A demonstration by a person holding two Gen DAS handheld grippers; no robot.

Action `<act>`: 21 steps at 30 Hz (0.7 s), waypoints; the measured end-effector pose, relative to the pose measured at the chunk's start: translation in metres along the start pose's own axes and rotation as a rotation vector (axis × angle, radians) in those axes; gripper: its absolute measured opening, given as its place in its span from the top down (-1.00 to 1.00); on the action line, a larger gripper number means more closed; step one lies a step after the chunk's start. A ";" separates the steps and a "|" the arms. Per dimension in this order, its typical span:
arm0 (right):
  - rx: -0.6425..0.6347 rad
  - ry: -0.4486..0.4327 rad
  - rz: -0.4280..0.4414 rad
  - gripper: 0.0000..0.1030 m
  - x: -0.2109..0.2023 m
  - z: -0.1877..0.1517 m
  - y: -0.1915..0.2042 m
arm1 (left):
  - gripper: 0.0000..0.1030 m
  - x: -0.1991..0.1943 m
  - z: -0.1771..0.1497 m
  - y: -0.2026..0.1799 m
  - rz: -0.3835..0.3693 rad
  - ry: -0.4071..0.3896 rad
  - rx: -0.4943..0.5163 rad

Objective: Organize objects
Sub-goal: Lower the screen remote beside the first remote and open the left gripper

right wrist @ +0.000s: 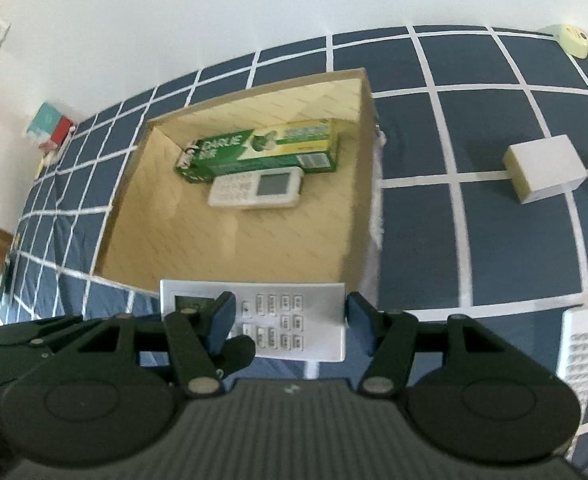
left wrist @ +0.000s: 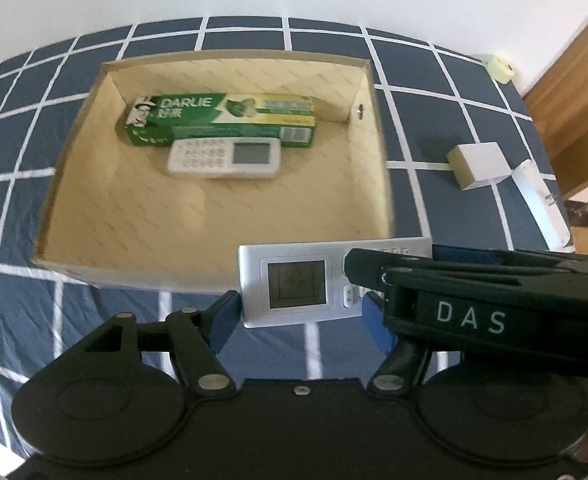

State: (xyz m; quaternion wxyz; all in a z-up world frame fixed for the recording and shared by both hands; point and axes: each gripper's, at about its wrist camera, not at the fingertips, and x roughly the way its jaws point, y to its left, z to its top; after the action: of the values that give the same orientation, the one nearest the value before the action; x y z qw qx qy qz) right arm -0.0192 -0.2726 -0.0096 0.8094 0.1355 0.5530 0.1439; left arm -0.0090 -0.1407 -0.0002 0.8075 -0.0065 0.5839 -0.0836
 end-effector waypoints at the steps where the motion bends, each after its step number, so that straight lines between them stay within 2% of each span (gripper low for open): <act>1: 0.008 -0.006 0.000 -0.18 0.001 0.000 0.005 | -0.27 -0.001 0.001 0.004 0.000 0.000 0.007; 12: 0.045 -0.031 -0.033 -0.18 0.013 0.008 0.042 | -0.27 -0.005 0.016 0.041 -0.034 -0.004 0.046; 21: 0.038 -0.006 -0.056 -0.18 0.039 0.030 0.059 | -0.27 0.012 0.038 0.070 -0.057 0.018 0.031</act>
State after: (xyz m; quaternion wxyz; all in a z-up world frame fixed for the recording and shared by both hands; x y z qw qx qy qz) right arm 0.0177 -0.2050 -0.0095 0.8120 0.1355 0.5569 0.1103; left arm 0.0393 -0.0768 -0.0073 0.7995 -0.0099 0.5893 -0.1158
